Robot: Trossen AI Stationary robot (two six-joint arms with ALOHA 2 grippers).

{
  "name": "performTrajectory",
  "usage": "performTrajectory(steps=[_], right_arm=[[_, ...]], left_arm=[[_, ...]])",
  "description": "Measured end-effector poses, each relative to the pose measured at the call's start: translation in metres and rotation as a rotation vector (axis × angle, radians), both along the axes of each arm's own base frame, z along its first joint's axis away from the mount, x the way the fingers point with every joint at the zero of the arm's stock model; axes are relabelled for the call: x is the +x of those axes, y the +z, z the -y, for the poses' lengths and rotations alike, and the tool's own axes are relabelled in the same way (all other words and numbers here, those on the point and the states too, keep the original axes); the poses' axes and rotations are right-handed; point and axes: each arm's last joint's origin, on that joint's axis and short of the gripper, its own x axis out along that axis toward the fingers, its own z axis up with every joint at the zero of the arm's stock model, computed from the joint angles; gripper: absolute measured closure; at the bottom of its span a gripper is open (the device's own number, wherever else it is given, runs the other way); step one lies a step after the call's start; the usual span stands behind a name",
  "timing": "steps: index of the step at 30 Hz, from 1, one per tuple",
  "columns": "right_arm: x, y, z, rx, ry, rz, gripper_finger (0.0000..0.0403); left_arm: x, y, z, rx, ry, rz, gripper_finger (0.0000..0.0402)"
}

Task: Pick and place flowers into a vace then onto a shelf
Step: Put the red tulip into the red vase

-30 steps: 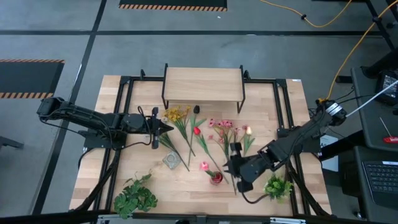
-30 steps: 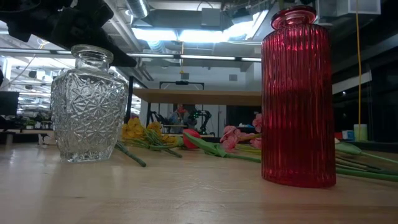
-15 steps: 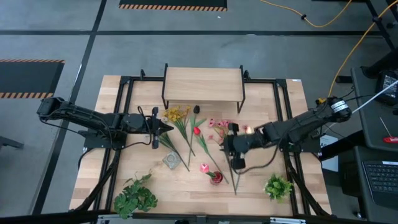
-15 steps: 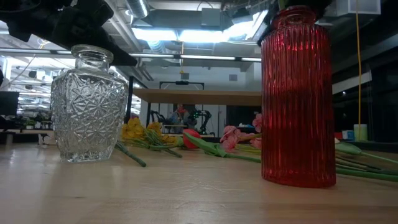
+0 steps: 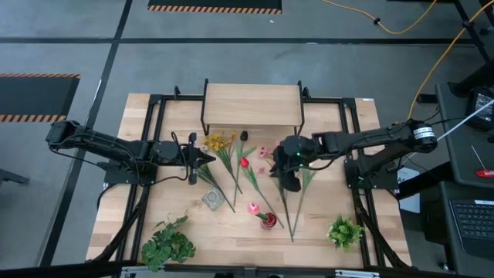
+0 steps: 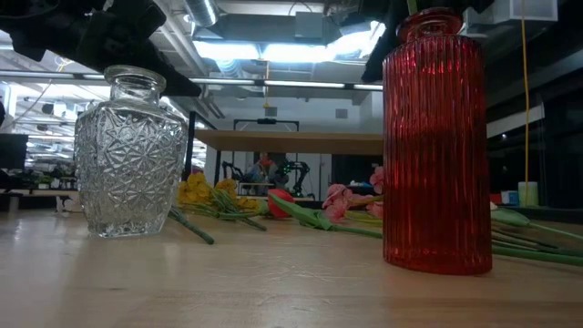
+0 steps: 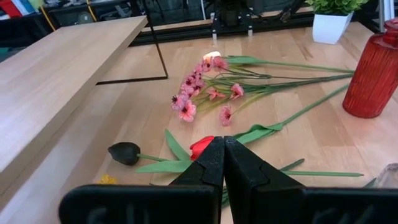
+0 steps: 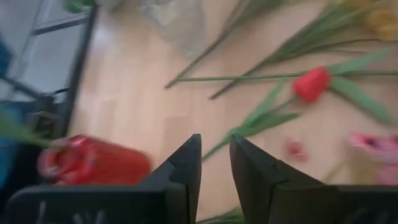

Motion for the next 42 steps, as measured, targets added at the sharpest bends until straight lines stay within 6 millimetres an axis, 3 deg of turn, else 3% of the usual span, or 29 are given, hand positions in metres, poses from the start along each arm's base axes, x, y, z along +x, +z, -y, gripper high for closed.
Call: performTrajectory(steps=[8, 17, 37, 42], right_arm=[[0.009, 0.012, 0.013, 0.079, -0.035, -0.025, 0.0315], [0.023, 0.019, 0.017, -0.045, -0.091, -0.131, 0.0315], [0.102, 0.010, 0.017, -0.015, -0.140, -0.410, 0.0315], [0.117, -0.002, 0.017, -0.014, -0.147, -0.470, 0.0315]], left_arm=[[0.001, 0.003, 0.000, -0.002, -0.001, 0.028, 0.0398], [0.001, 0.004, 0.000, -0.003, 0.000, 0.041, 0.0398], [0.002, 0.007, 0.000, 0.060, -0.020, 0.064, 0.0398], [0.002, 0.007, 0.000, 0.060, -0.020, 0.064, 0.0398]])
